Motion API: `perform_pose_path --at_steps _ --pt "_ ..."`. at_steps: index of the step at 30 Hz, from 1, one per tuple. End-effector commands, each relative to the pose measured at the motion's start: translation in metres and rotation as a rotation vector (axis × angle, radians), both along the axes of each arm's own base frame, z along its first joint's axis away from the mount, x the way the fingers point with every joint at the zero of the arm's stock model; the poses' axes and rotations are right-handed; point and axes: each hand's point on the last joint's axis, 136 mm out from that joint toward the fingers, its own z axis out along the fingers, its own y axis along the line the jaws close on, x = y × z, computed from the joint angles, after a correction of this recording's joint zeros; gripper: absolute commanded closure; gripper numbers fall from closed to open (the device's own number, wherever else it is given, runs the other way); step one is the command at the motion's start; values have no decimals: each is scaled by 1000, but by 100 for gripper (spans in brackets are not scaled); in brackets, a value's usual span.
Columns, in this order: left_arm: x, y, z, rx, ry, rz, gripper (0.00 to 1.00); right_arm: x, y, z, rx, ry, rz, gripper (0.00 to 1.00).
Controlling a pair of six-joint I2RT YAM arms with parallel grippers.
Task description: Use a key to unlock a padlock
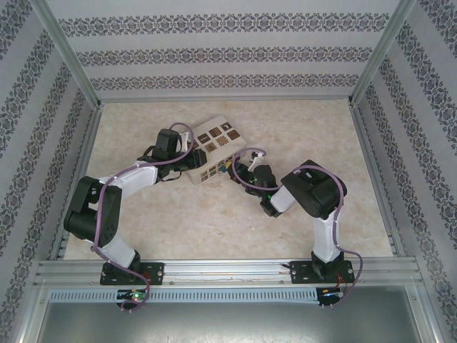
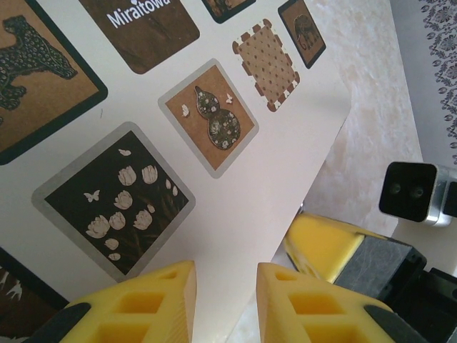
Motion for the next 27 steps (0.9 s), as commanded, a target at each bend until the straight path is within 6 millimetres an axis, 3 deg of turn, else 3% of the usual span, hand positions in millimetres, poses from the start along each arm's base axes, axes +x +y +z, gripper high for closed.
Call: perform_pose_path --at_steps 1,16,27 --pt "-30 1 -32 17 162 -16 71 9 -7 36 66 -98 -43 100" --pt "-25 -5 -5 -32 110 -28 62 -9 -29 44 17 -122 -71 100" --pt "-29 1 35 -39 -7 -17 50 -24 -38 54 -35 -149 -61 100"
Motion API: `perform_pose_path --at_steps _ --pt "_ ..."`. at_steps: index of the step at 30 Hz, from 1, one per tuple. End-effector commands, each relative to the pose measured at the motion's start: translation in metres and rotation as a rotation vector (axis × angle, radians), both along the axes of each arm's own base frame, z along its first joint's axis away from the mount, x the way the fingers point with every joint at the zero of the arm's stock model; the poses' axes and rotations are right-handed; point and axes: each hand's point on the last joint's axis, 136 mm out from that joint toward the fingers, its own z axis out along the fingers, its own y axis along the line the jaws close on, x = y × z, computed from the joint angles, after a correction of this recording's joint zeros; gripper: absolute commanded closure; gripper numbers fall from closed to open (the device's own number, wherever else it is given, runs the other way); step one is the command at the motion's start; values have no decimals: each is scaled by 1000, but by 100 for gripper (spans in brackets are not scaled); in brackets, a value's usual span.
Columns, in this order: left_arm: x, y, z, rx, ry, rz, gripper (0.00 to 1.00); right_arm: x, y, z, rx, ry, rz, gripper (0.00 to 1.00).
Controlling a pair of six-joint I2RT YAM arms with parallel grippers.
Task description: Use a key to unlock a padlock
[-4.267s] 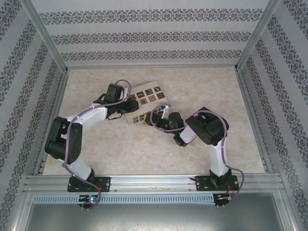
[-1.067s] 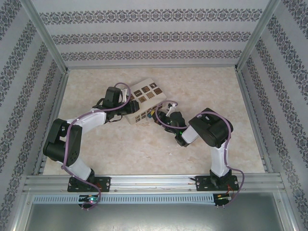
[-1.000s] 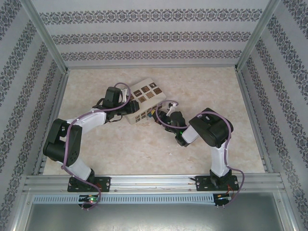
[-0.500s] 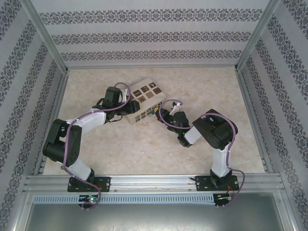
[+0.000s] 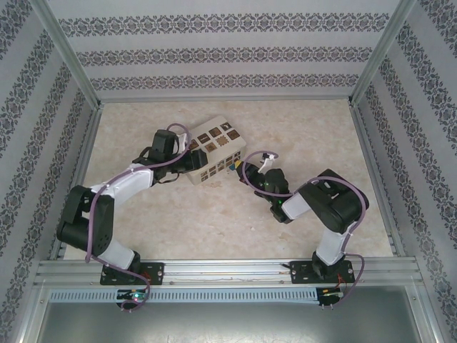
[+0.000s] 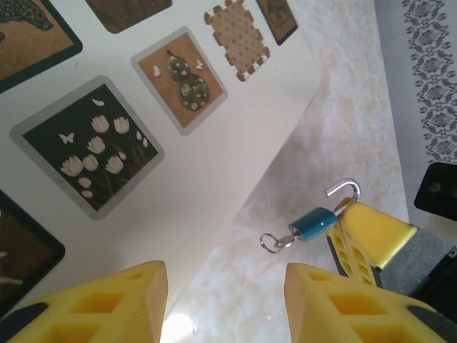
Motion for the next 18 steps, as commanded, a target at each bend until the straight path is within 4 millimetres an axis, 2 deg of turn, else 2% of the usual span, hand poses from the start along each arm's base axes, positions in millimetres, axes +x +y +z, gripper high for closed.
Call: perform_pose_path --at_steps 1,11,18 --pt "-8 2 16 6 -41 -2 49 0 -8 14 -22 -51 -20 100" --pt "-18 12 44 21 -195 -1 39 -11 -10 22 -77 -61 10 100" --pt "-32 32 63 106 -306 11 30 -19 -12 23 -128 -59 30 100"
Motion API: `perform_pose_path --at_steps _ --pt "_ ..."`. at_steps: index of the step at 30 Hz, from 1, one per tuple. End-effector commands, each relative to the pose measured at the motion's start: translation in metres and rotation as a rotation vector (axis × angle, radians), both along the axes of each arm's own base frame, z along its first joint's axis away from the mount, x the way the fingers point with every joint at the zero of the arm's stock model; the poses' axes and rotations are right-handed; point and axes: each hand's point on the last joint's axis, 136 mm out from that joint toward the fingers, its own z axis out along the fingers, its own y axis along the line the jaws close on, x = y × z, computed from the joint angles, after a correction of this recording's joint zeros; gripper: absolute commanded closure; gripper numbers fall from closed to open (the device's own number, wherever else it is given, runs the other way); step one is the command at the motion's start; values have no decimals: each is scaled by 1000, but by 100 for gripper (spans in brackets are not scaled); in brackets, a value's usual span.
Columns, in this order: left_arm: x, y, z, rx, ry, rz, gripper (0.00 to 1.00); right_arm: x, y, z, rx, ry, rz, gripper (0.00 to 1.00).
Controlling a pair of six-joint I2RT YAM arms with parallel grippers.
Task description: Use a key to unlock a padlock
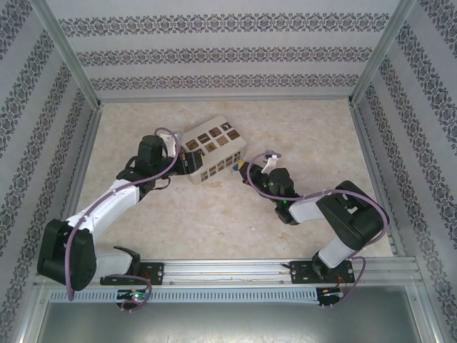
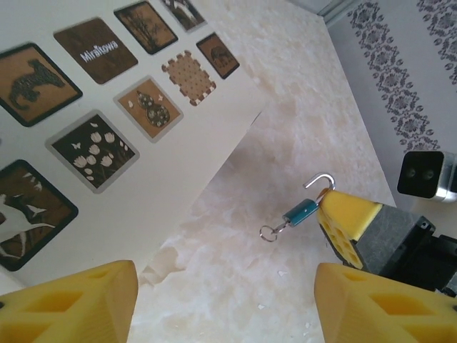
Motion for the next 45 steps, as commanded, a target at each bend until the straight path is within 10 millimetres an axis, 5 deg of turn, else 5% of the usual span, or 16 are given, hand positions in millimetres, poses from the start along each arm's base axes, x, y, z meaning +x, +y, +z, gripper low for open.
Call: perform_pose_path --at_steps 1,11,19,31,45 --pt "-5 16 17 84 -112 13 28 -4 -2 5 -41 -25 19 100" --pt "-31 46 58 236 -375 59 4 -8 0 11 -105 -24 54 100" --pt "-57 43 73 346 -487 -86 1 -10 3 15 -142 -25 80 100" --pt "-57 46 23 438 -629 -108 1 -23 3 13 -228 -4 164 100" --pt "-62 29 -16 397 -497 -232 1 -45 2 12 -318 53 264 100"
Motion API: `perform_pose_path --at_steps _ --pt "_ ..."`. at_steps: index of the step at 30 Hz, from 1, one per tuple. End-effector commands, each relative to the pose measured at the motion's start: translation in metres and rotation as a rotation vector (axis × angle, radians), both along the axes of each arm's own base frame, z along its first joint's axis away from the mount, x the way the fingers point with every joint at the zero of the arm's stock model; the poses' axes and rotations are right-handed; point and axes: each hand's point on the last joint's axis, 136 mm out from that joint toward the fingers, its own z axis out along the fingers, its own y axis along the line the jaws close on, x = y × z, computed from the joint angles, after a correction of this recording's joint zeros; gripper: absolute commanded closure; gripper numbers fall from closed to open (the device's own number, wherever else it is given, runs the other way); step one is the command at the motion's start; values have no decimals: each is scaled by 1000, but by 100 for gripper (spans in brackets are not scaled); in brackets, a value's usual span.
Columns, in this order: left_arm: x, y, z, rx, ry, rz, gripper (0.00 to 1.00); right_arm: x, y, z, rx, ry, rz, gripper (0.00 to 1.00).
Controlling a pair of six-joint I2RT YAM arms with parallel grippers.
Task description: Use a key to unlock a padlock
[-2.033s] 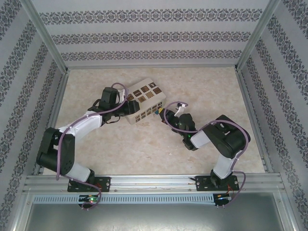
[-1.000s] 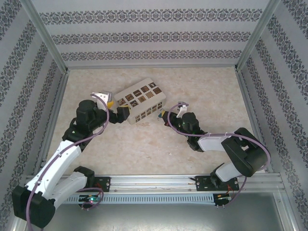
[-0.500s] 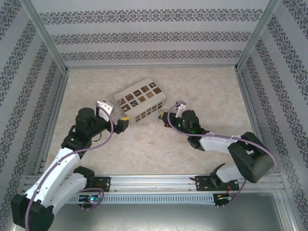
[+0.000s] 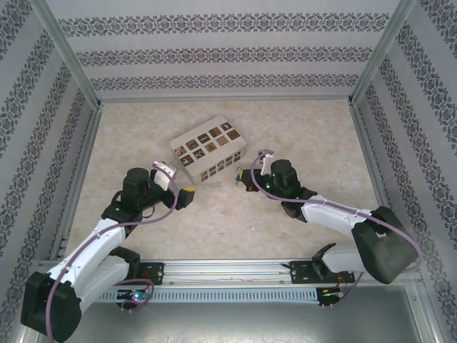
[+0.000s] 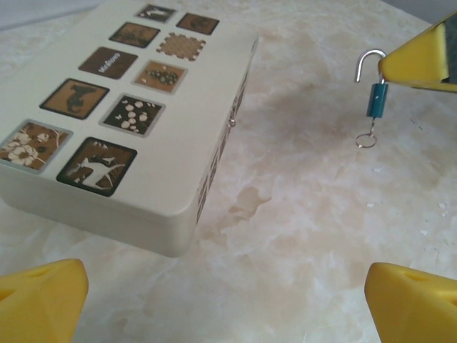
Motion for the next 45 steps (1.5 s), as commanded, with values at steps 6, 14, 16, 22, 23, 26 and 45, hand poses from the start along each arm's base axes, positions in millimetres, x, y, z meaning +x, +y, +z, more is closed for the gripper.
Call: perform_pose_path --at_steps 6,14,16,22,23,26,45 --pt "9 -2 18 5 -71 -16 1 -19 -8 -6 -115 128 52 100" --pt "12 5 16 27 -94 20 1 -38 -15 -14 -129 206 70 100" --pt "11 5 17 32 -104 20 1 -45 -16 -18 -131 247 79 100" --pt "12 8 21 27 -131 38 1 -66 -16 -31 -151 390 116 100" --pt "12 8 21 27 -132 40 1 -69 -15 -32 -155 404 124 100" --pt "11 9 22 28 -136 40 1 -77 -11 -37 -173 438 147 100" --pt "9 8 22 30 -136 30 1 -106 13 -76 -310 566 260 100"
